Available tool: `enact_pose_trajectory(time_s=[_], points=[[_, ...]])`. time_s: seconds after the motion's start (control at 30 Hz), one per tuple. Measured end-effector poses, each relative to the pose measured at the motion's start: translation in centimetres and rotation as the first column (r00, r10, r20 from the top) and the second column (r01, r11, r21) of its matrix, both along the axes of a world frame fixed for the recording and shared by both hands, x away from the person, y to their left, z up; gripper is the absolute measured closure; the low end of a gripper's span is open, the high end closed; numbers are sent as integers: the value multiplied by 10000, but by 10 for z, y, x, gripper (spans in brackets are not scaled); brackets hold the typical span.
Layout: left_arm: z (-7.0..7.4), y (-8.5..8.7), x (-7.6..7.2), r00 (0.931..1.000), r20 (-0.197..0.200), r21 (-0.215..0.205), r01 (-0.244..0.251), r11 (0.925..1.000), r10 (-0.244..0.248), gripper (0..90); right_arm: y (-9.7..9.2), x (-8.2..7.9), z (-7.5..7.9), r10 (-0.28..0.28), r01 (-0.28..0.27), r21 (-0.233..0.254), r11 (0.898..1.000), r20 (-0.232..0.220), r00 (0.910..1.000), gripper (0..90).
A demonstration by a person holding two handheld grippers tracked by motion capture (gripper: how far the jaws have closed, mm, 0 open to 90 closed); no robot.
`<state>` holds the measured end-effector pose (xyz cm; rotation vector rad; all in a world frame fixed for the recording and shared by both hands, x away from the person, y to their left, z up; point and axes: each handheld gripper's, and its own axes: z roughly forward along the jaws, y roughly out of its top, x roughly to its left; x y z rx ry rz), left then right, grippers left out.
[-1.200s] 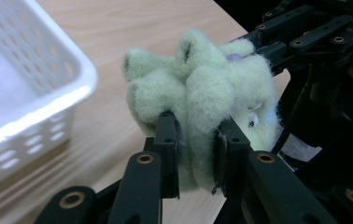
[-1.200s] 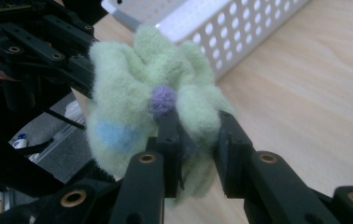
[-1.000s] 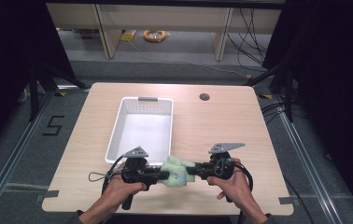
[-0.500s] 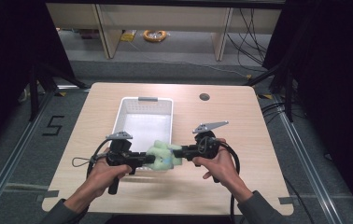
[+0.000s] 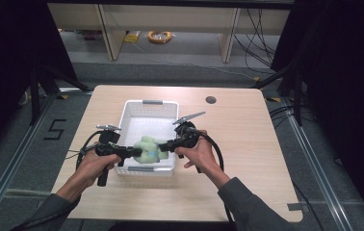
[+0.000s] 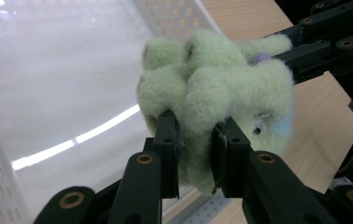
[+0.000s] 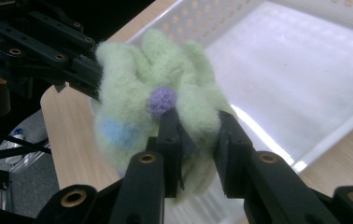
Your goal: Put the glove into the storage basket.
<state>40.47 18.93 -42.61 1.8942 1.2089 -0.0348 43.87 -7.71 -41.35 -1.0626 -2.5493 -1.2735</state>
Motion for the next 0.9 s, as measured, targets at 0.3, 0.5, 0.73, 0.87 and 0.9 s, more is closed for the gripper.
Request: enact_pose_trajectory(time_s=[0.3, 0.5, 0.73, 0.87, 0.9], points=[[-14, 5, 12, 9988, -478, 356, -81, 9993, 98, 730, 14, 10, -15, -162, 145, -466, 9988, -362, 9992, 745], [-22, 3, 16, 9972, -742, 653, -3, 9979, 51, 728, 20, 13, -28, -79, 44, -803, 9968, -434, 9990, 742], [-28, 0, 21, 9959, -889, 1270, -21, 9919, 135, 722, 25, 14, -34, -309, 215, -1349, 9906, -678, 9972, 731], [-29, -2, 22, 9955, -953, 1492, 144, 9887, -1, 715, 27, 15, -37, -189, 96, -1607, 9870, -561, 9982, 726], [-29, -2, 22, 9955, -953, 1492, 144, 9887, -1, 715, 27, 15, -37, -189, 96, -1607, 9870, -561, 9982, 726]])
